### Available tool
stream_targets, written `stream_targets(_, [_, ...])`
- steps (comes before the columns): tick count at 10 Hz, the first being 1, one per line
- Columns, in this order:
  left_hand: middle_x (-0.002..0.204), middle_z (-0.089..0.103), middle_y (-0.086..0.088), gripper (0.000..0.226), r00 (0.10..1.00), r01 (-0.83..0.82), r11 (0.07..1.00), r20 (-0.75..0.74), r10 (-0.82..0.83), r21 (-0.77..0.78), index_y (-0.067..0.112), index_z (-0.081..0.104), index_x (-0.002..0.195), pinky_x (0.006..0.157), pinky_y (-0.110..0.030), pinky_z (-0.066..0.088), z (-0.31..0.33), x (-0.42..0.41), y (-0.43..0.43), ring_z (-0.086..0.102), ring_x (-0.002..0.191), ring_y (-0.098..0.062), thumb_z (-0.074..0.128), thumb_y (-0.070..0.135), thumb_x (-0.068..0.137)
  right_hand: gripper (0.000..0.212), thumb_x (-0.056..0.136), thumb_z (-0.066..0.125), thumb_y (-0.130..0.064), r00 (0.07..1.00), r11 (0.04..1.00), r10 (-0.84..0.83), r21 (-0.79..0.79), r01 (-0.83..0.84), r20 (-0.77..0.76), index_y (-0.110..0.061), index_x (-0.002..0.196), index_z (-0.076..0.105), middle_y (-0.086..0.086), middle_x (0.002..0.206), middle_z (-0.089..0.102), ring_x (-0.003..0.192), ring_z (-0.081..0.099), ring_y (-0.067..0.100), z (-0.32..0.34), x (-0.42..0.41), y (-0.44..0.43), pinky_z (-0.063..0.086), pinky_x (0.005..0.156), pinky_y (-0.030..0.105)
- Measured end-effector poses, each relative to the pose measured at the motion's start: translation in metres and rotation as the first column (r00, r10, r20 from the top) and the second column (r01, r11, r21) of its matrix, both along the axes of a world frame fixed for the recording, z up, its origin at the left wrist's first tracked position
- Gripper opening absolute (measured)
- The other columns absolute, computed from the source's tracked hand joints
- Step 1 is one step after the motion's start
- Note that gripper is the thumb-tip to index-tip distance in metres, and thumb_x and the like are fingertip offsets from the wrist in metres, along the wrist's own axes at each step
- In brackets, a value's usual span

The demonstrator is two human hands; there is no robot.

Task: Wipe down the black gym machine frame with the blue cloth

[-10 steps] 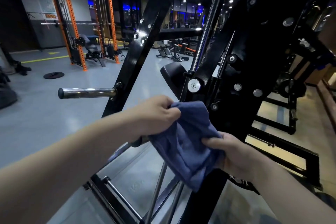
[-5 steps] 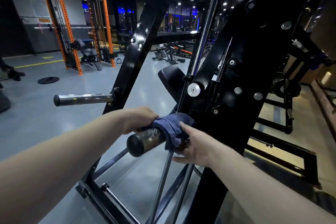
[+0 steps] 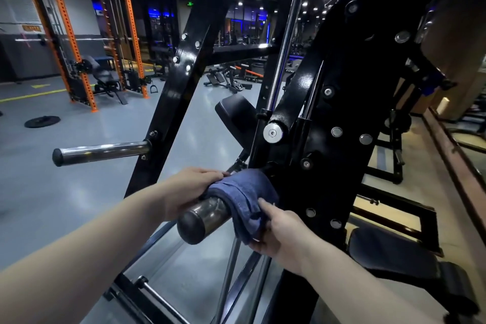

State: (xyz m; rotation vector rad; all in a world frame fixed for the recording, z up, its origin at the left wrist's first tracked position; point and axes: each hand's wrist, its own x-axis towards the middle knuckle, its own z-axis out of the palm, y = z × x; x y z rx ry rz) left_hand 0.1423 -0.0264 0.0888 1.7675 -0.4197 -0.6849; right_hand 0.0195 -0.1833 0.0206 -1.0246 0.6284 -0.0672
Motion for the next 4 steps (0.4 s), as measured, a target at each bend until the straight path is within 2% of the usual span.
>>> stream_targets(1, [0.102, 0.076, -0.021, 0.026, 1.000, -0.021, 0.999, -0.003, 0.021, -0.042, 0.002, 0.074, 0.111, 0.074, -0.033, 0.062, -0.004, 0.010, 0.004, 0.073, 0.085, -0.027, 0.054, -0.005, 0.097, 0.033, 0.103, 0.060, -0.029, 0.999, 0.998, -0.049, -0.023, 0.050, 0.021, -0.005, 0.126, 0.065, 0.008, 0.096, 0.078, 0.068, 0.075, 0.018, 0.011, 0.005, 0.007, 0.055, 0.051, 0.026])
stream_targets(2, [0.103, 0.075, -0.023, 0.025, 1.000, 0.006, 1.000, -0.028, -0.007, -0.027, -0.001, 0.074, 0.109, 0.085, -0.041, 0.061, -0.006, 0.017, 0.006, 0.072, 0.097, -0.036, 0.055, -0.008, 0.095, 0.032, 0.103, 0.060, -0.029, 0.999, 0.997, -0.051, -0.049, 0.051, 0.004, -0.006, 0.124, 0.066, 0.009, 0.096, 0.077, 0.063, 0.075, 0.017, 0.017, 0.011, 0.011, 0.054, 0.049, 0.025])
stream_targets(3, [0.107, 0.076, -0.015, 0.022, 0.998, 0.044, 0.998, -0.042, -0.046, -0.047, 0.006, 0.075, 0.109, 0.073, -0.028, 0.062, -0.016, 0.011, 0.006, 0.074, 0.097, -0.028, 0.055, 0.005, 0.100, 0.035, 0.102, 0.061, -0.036, 0.994, 0.997, -0.057, -0.063, 0.051, -0.094, -0.011, 0.126, 0.064, 0.008, 0.104, 0.076, 0.083, 0.074, 0.025, 0.008, 0.004, 0.012, 0.055, 0.058, 0.030])
stream_targets(4, [0.107, 0.077, -0.005, 0.024, 0.994, -0.018, 0.994, -0.112, 0.006, -0.109, 0.016, 0.074, 0.112, 0.076, -0.028, 0.059, -0.029, 0.004, 0.014, 0.074, 0.098, -0.021, 0.057, 0.028, 0.101, 0.028, 0.102, 0.060, -0.033, 0.989, 0.999, 0.023, -0.045, -0.029, -0.147, -0.009, 0.114, 0.067, 0.008, 0.092, 0.072, 0.082, 0.068, 0.026, -0.002, -0.013, 0.014, 0.051, 0.064, 0.032])
